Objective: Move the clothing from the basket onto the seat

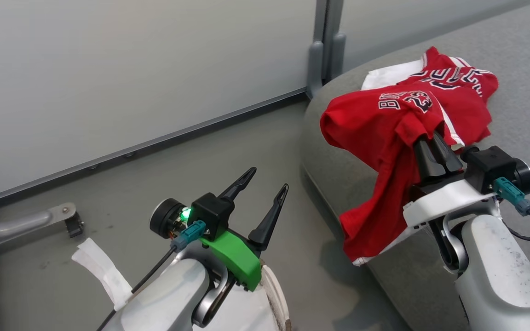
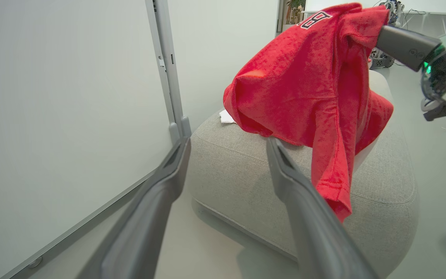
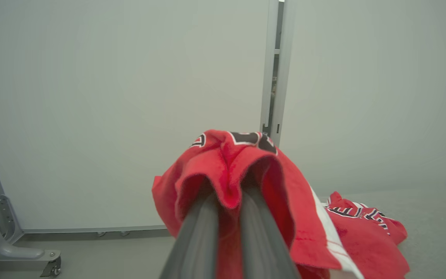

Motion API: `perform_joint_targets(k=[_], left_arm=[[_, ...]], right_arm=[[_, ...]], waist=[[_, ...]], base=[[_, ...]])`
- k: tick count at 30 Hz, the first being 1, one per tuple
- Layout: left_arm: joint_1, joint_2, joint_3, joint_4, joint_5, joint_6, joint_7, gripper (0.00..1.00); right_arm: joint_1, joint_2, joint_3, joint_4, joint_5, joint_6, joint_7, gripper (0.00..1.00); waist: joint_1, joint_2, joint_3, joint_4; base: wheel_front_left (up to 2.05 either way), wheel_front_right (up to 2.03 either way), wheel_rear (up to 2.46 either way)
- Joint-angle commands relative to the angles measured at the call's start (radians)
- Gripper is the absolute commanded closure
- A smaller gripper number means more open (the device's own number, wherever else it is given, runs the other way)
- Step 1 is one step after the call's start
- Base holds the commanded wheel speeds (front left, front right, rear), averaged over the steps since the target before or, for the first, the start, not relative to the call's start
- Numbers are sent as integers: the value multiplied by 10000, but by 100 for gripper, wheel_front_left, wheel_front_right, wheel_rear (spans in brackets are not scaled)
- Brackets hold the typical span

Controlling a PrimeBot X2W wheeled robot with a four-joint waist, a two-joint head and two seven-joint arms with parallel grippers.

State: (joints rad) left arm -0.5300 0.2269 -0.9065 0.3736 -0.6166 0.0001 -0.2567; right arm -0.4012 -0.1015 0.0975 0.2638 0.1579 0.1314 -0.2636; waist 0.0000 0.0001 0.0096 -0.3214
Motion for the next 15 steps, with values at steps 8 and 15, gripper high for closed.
perform_joint_targets(k=[8, 15], left_arm=[[11, -152, -46, 161, 293, -99, -83, 0], [-214, -214, -66, 166, 439, -176, -84, 0]], right_arm=[[366, -170, -604, -195, -80, -14, -16, 100], [121, -235, -1089, -136, -236, -14, -16, 100]], waist=[[0, -1, 903, -1753], [0, -1, 1322, -1839]], base=[[0, 0, 0], [0, 0, 0]])
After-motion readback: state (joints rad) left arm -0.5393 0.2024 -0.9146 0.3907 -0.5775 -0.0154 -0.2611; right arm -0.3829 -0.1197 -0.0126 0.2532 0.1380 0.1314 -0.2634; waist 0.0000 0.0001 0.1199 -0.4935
